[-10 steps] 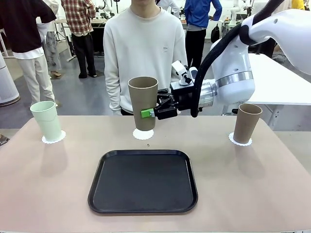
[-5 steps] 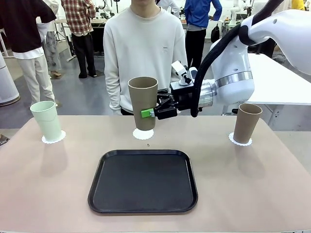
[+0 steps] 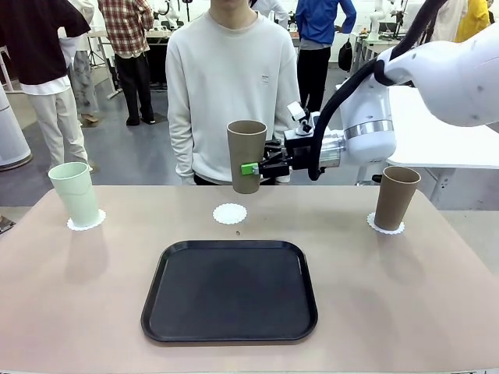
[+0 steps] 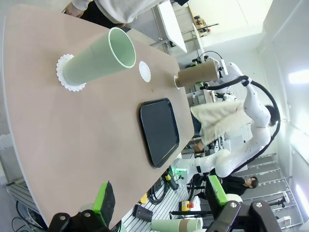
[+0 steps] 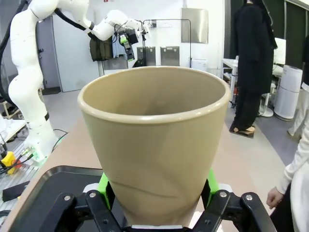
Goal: Place coasters on the table and set cups on them.
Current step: Take one Reusable plastic cup from the Flat Tray and place it on a coaster set by the human.
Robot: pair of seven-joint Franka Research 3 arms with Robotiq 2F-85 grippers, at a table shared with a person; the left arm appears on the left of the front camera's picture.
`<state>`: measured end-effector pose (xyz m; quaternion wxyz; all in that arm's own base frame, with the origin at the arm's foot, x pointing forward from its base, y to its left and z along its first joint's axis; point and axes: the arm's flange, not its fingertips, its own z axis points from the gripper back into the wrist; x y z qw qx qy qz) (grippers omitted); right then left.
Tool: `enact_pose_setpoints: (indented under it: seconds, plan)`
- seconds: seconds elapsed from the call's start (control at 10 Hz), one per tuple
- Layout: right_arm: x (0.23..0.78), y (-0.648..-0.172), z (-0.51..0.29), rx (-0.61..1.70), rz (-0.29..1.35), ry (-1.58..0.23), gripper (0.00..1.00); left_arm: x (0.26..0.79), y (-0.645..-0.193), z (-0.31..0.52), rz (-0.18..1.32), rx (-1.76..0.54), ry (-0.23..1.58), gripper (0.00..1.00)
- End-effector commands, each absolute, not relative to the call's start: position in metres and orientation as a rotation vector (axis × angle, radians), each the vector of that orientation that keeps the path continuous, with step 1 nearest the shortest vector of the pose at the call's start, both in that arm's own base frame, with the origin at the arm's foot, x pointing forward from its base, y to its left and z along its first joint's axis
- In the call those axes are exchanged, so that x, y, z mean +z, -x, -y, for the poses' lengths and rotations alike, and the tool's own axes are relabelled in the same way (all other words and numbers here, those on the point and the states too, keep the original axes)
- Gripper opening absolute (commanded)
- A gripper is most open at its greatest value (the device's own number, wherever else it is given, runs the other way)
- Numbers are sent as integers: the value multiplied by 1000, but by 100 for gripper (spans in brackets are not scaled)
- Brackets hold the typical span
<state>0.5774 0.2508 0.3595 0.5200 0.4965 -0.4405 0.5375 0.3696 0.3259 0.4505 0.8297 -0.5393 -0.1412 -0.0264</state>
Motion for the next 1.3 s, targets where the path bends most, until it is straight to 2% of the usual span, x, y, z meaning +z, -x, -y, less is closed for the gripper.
enact_pose_setpoints:
  seconds: [0.0, 0.4, 0.5, 0.6, 0.9, 1.2]
  plan:
    - [352, -607, -268, 1295, 1033, -1255, 84, 452, -368, -326, 300, -46, 1139, 100]
    - [342, -618, -280, 1310, 1037, -1237, 84, 452, -368, -326, 300, -46, 1139, 100]
    - [347, -611, -282, 1277, 1012, -1164, 84, 452, -368, -326, 300, -46, 1139, 100]
    - [336, -611, -278, 1308, 1065, -1240, 84, 452, -368, -326, 300, -46, 1139, 100]
    - [338, -612, -279, 1300, 1060, -1219, 84, 452, -368, -326, 300, -46, 1139, 100]
    - [305, -617, -294, 1366, 1031, -1148, 84, 452, -368, -326, 300, -46, 1139, 100]
